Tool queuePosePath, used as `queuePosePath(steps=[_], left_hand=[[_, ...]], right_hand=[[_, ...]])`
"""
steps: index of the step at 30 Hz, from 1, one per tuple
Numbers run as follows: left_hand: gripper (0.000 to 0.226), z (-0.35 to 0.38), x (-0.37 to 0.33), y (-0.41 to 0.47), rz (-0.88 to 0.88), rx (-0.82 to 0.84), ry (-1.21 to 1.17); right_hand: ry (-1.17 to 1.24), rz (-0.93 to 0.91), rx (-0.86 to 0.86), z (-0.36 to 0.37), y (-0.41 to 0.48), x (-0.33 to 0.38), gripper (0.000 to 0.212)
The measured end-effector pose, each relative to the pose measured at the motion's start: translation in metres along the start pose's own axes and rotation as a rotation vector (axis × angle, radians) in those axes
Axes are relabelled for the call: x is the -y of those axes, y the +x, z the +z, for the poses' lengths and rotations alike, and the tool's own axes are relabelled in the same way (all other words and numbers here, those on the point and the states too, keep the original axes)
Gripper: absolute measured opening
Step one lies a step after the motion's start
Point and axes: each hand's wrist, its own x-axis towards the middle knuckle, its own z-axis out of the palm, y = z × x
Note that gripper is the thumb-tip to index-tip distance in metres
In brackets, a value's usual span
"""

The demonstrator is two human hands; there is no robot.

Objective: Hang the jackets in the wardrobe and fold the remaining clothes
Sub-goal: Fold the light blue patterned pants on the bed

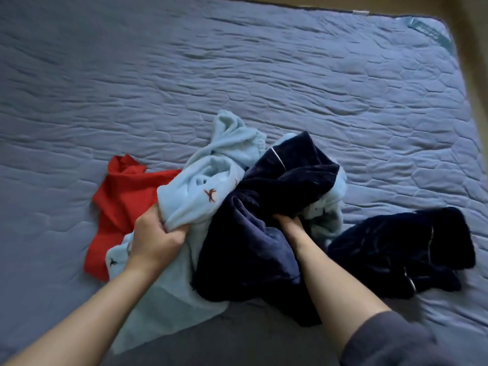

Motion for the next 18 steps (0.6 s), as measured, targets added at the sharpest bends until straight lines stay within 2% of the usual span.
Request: queuePosePath(steps=[3,7,10,11,15,18], left_hand=[[0.037,-0.051,-0.016,-0.002,0.061,-0.107,-0.011],[0.027,-0.120,-0.045,0.006,0.129,-0.288,0.034],[0.024,-0.160,-0.063,0.013,0.113,-0.347,0.067],[0.024,-0.171,-0.068,0.014,0.087,-0.360,0.075],[0.020,-0.201,-0.086,0.006,0.013,-0.430,0.019],[0.026,-0.216,-0.119,-0.006,-0.008,-0.489,-0.007]], right_hand=[[0.061,-0.052,0.208,0.082,-0.031,0.026,0.038],[0.009,-0.112,0.451,0.157,-0.081,0.059,0.041],[-0.009,-0.188,0.409,0.167,-0.105,0.075,0.014],[-0.048,-0.221,0.390,0.162,-0.112,0.077,0.013],[-0.132,-0.312,0.419,0.123,-0.144,0.079,0.057],[-0.225,-0.362,0.443,0.086,-0.174,0.093,0.061]])
